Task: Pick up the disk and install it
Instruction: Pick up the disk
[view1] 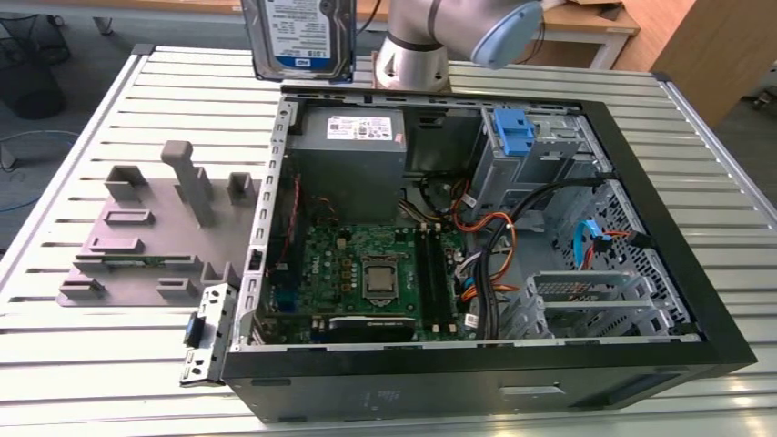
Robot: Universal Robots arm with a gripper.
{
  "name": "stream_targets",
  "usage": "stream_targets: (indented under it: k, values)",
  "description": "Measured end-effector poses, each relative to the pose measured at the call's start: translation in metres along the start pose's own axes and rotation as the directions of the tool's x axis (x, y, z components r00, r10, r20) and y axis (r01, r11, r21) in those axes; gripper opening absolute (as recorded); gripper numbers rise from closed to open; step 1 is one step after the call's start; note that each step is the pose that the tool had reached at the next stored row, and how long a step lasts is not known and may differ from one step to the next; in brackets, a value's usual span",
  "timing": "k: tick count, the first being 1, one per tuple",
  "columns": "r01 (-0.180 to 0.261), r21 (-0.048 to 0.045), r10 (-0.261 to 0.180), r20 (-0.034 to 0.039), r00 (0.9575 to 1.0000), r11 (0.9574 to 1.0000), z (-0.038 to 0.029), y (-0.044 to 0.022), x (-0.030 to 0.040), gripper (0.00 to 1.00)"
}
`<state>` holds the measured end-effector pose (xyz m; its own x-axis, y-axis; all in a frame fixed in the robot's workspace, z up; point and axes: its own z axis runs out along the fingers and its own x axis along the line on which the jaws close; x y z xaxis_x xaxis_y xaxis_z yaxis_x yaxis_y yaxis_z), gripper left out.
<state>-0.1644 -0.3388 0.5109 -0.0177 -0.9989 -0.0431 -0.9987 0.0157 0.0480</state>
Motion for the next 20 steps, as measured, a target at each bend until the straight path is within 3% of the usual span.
stream_targets:
  k: [20]
  values:
    - [0.0,0.0,0.0,-0.0001,1.0,1.0,-0.0023,-0.0571,-0.001,0.35]
